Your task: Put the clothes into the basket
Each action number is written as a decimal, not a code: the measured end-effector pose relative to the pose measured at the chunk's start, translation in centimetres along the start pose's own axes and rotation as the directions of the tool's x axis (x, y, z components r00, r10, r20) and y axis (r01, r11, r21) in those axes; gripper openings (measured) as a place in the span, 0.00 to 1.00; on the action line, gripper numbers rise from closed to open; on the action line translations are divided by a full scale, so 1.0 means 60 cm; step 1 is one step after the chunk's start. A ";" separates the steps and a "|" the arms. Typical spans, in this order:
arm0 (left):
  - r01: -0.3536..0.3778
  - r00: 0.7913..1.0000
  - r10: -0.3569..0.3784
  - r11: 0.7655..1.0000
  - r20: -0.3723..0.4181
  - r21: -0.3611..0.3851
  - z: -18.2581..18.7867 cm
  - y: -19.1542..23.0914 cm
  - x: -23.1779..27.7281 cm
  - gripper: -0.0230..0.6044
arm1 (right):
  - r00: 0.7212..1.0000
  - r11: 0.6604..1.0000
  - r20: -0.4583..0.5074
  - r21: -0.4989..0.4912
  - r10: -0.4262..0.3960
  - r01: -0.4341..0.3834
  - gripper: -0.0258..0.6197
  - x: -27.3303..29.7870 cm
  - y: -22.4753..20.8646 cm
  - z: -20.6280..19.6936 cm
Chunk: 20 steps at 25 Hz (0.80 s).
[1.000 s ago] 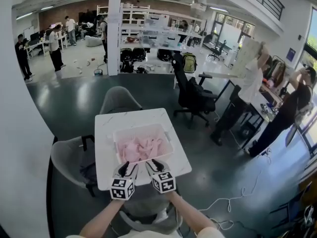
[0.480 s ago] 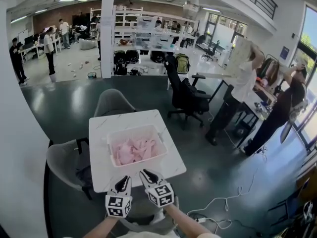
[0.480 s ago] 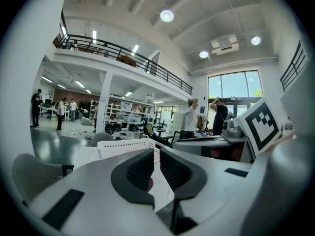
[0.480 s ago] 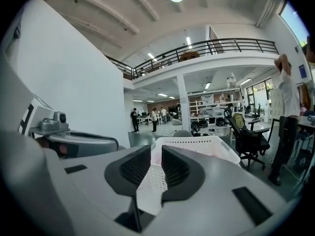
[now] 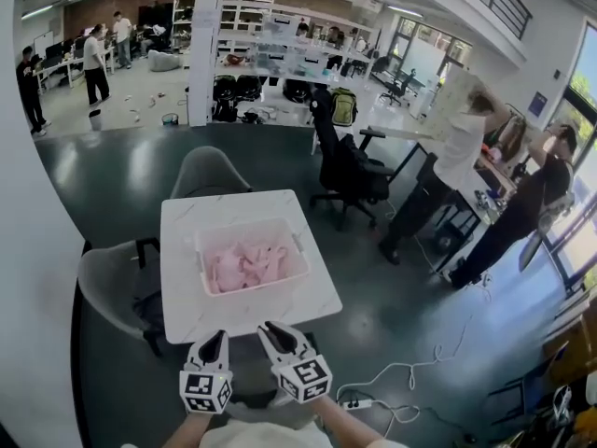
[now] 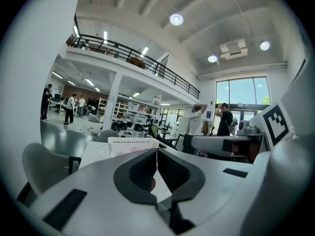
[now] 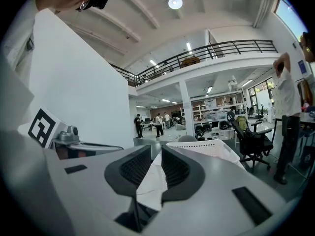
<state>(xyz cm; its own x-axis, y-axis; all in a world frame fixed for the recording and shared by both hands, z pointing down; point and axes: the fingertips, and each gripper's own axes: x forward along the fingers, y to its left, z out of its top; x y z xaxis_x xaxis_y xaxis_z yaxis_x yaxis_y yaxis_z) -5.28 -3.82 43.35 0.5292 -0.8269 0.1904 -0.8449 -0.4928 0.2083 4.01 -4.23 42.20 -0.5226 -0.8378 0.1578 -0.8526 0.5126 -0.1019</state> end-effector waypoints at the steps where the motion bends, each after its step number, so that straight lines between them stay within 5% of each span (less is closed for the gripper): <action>1: 0.005 1.000 -0.005 1.000 0.004 -0.002 0.003 -0.007 -0.007 0.06 | 1.000 1.000 0.008 0.003 0.003 -0.003 0.15 -0.007 0.005 0.003; 20: 0.134 0.989 -0.136 0.990 0.053 0.035 0.053 -0.085 -0.067 0.05 | 0.998 0.999 0.060 -0.036 0.006 -0.004 0.15 -0.062 0.071 0.030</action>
<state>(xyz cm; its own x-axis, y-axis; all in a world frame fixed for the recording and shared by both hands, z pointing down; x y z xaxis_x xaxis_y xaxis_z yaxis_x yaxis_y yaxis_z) -3.33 1.14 38.48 0.6344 -0.7653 0.1091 -0.7683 -0.6086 0.1984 2.34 0.71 39.39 -0.5266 -0.8444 0.0980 -0.8501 0.5224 -0.0673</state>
